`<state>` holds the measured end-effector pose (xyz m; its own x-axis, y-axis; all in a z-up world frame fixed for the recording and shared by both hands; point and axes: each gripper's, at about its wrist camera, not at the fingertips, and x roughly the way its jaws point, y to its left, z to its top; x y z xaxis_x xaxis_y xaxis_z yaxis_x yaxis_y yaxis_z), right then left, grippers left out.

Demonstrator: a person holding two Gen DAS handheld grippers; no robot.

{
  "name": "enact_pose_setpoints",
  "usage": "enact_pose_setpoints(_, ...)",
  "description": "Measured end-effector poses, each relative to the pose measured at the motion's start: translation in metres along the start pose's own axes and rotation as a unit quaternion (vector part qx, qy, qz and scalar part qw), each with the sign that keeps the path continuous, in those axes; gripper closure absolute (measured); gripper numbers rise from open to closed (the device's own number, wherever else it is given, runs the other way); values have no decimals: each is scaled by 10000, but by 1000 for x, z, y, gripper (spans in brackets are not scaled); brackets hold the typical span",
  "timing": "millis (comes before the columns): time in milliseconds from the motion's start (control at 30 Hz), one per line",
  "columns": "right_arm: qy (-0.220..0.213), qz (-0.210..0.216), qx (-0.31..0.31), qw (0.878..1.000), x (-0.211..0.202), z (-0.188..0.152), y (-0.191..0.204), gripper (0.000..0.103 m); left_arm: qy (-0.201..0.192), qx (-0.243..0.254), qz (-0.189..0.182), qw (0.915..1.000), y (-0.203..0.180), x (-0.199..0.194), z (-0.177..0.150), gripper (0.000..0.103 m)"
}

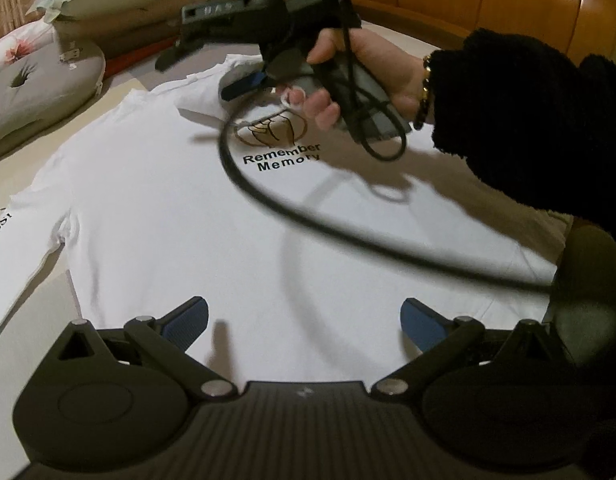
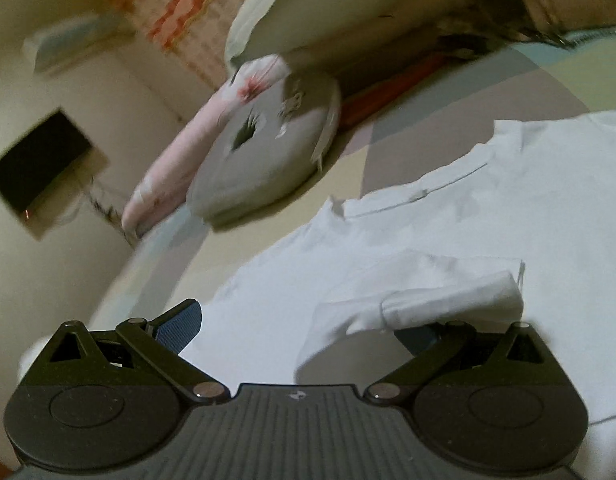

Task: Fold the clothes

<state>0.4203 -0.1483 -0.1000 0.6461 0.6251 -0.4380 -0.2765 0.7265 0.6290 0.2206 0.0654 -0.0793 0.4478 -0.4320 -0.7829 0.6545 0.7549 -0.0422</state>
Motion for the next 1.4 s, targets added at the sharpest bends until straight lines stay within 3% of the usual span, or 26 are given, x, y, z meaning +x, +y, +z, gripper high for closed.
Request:
enact_pose_setpoints(133, -146, 171, 24, 9997, 5, 8, 8, 0, -6, -50, -37, 10000, 5, 3, -4, 1)
enact_pose_setpoints(300, 254, 482, -641, 9965, 33, 1, 45, 0, -22, -170, -68, 9998, 12, 5, -8, 1)
enact_pose_setpoints(433, 599, 304, -1145, 9911, 47, -8, 60, 0, -33, -191, -72, 9998, 16, 6, -11, 1)
enact_pose_setpoints(600, 574, 77, -994, 9934, 43, -6, 50, 0, -51, -271, -112, 9996, 20, 7, -15, 1)
enact_pose_setpoints(700, 553, 293, -575, 9964, 42, 0, 43, 0, -55, -288, -112, 9995, 18, 6, -19, 1)
enact_pose_setpoints(833, 971, 423, -144, 9943, 51, 2, 34, 0, -78, -269, -110, 9995, 14, 1, -22, 1)
enact_pose_setpoints(967, 654, 148, 226, 9975, 43, 0, 23, 0, -151, -287, -161, 9993, 14, 2, -27, 1)
enact_pose_setpoints(1033, 509, 325, 366, 9975, 40, -1, 23, 0, -163, -301, -185, 9992, 15, 3, -29, 1)
enact_pose_setpoints(1200, 821, 867, -124, 9928, 57, -8, 50, 0, -211, -333, -210, 9990, 15, 2, -30, 1)
enact_pose_setpoints(1333, 1072, 657, -597, 9903, 67, -17, 60, 0, -222, -367, -206, 9989, 14, 2, -30, 1)
enact_pose_setpoints(1400, 990, 499, -665, 9916, 62, -17, 56, 0, -221, -366, -219, 9988, 14, 3, -29, 1)
